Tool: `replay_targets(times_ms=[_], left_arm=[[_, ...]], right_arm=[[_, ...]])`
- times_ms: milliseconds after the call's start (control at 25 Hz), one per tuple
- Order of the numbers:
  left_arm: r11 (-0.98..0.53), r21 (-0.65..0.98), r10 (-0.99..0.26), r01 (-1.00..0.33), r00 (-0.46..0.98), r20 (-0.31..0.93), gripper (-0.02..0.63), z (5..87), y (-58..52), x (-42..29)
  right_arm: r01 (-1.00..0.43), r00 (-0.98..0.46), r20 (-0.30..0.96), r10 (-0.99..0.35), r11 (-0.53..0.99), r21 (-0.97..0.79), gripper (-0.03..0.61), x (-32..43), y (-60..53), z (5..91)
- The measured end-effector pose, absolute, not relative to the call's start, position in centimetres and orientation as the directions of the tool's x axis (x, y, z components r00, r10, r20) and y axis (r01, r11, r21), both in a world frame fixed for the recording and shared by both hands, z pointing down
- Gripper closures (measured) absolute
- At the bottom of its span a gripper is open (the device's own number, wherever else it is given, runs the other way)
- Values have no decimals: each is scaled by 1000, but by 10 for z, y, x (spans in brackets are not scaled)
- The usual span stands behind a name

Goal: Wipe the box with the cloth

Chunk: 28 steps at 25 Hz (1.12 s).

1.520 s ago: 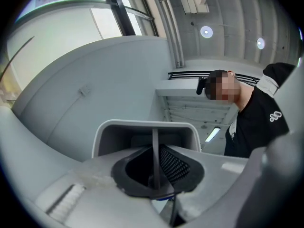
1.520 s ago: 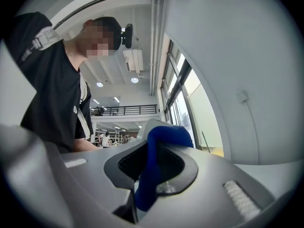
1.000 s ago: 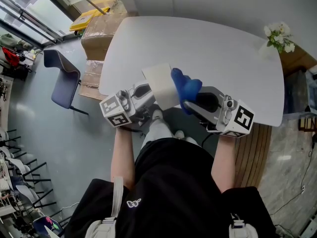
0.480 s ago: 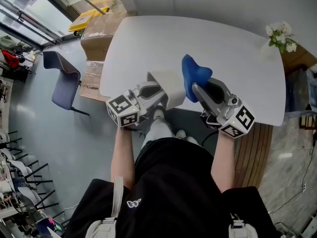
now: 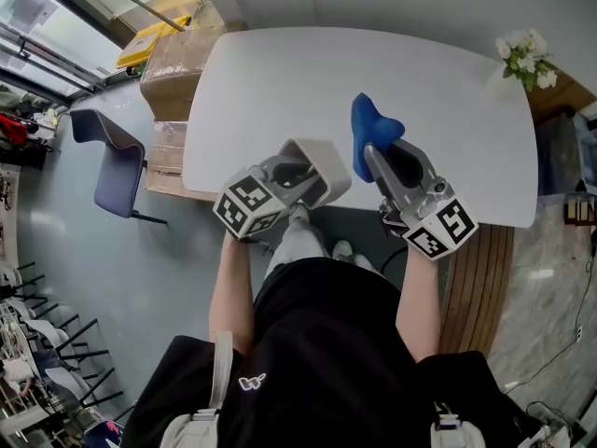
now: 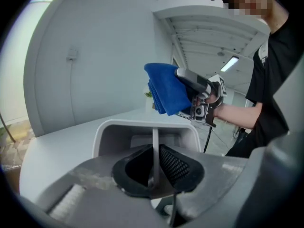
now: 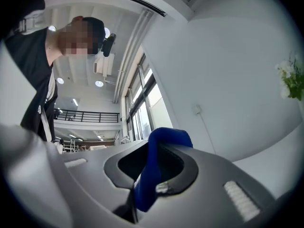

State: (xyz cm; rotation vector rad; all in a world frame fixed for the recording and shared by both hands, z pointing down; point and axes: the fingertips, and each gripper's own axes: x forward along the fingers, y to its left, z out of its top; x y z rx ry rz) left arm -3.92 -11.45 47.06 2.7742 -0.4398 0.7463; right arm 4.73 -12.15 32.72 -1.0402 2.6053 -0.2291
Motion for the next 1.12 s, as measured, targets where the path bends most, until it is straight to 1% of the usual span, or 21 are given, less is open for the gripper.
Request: replay_targets(times_ms=[280,600,760,960,1120], left_arm=[[-955,99,-141,-281,719,681,565,512,-127,-33],[-983,70,-43,-171,583,812,565,557,-137,-30],[-993,47,-13,-106,505,863,565,577,-146,-33],[-1000,-7,-13,-16,414,910,565,598,-163,-34],[-999,-18,2,50,363,932,565,611,-172,-31]], right_arm=[[-740,-588,-165,-792,609,-286,525,58,-146,347],[-831,-478,-88,-874,482,-276,525,66,-177,362],[-851,-452,-64,-890,452,-269,525,67,-189,366],[-874,-419,-31,-907,412,-258,525,68,-204,374],[-884,-399,-16,-917,389,-259,525,71,-216,377]])
